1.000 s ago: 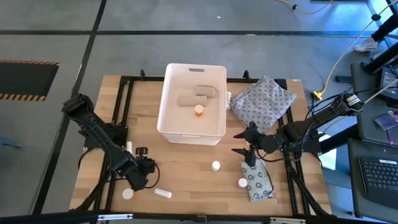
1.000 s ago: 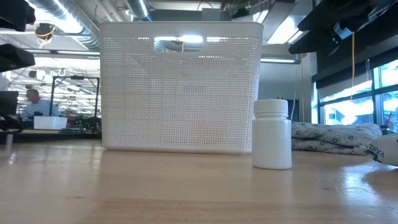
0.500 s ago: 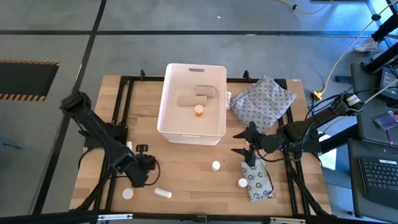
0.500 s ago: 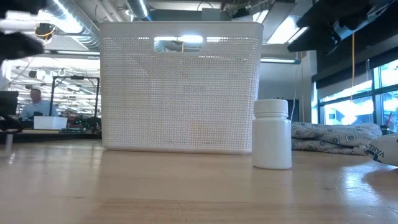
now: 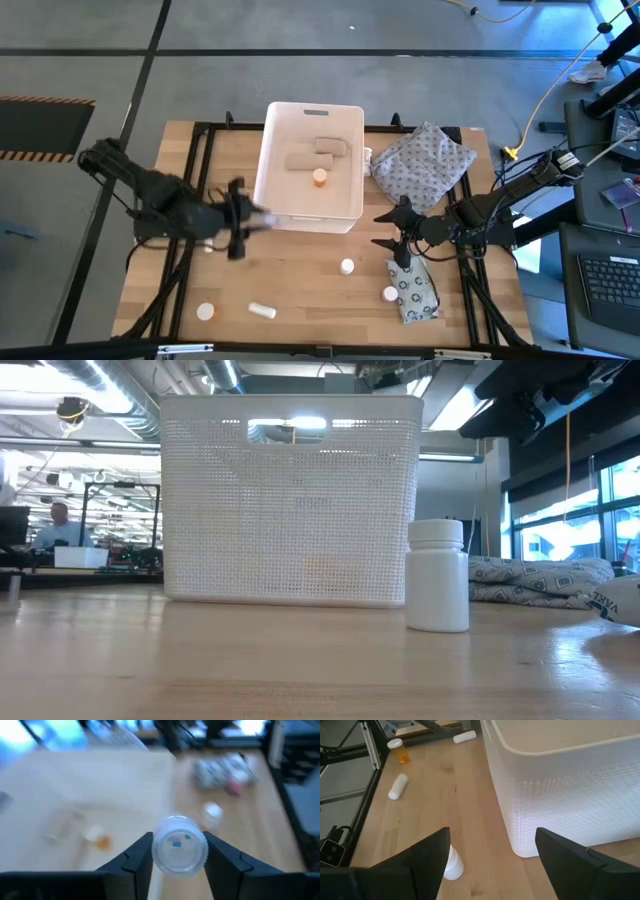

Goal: Pick & place medical supplies in basket/bin
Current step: Put the transparent pill bottle into the white bin

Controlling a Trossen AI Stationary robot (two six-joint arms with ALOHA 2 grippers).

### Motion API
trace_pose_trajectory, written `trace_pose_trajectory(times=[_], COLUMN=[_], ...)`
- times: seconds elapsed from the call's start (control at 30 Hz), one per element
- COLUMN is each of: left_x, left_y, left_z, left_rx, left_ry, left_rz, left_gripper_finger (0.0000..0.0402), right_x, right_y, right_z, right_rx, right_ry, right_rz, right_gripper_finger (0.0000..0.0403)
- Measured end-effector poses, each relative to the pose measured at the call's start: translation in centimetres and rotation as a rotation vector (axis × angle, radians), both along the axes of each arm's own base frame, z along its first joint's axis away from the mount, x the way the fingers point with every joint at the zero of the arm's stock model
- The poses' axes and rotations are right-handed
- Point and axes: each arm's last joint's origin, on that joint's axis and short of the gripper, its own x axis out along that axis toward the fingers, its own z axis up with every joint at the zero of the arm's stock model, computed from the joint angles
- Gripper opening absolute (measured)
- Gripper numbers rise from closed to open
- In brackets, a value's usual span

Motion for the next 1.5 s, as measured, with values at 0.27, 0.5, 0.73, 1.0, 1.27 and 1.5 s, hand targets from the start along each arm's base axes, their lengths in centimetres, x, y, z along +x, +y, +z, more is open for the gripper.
trace_pose_trajectory(times=[0.27,0.5,0.73,1.0,1.27,1.5], left_x=[3.2,7.7,10.5,12.4,13.7,14.2], left_y=[5.9,12.0,18.0,21.7,23.7,24.6], left_z=[1.4,-1.7,-6.5,-11.2,-15.6,-18.1], left_rx=[0.023,-0.065,-0.129,-0.202,-0.254,-0.285], left_ry=[0.052,0.223,0.394,0.517,0.633,0.69], left_rz=[0.077,0.071,0.116,0.083,0.108,0.121], left_gripper_finger=[0.0144,0.0144,0.0144,0.0144,0.0144,0.0144], right_x=[0.0,0.0,-0.1,-0.3,-0.3,-0.3], right_y=[0.0,0.0,0.0,-0.1,-0.1,-0.1], right_z=[0.0,-0.1,-0.2,-0.4,-0.4,-0.5], right_rx=[-0.002,-0.053,-0.052,-0.039,-0.04,-0.041], right_ry=[0.001,0.012,0.029,0.054,0.054,0.056], right_rz=[0.001,0.027,0.029,0.018,0.018,0.019], right_gripper_finger=[0.0294,0.0294,0.0294,0.0294,0.0294,0.0294])
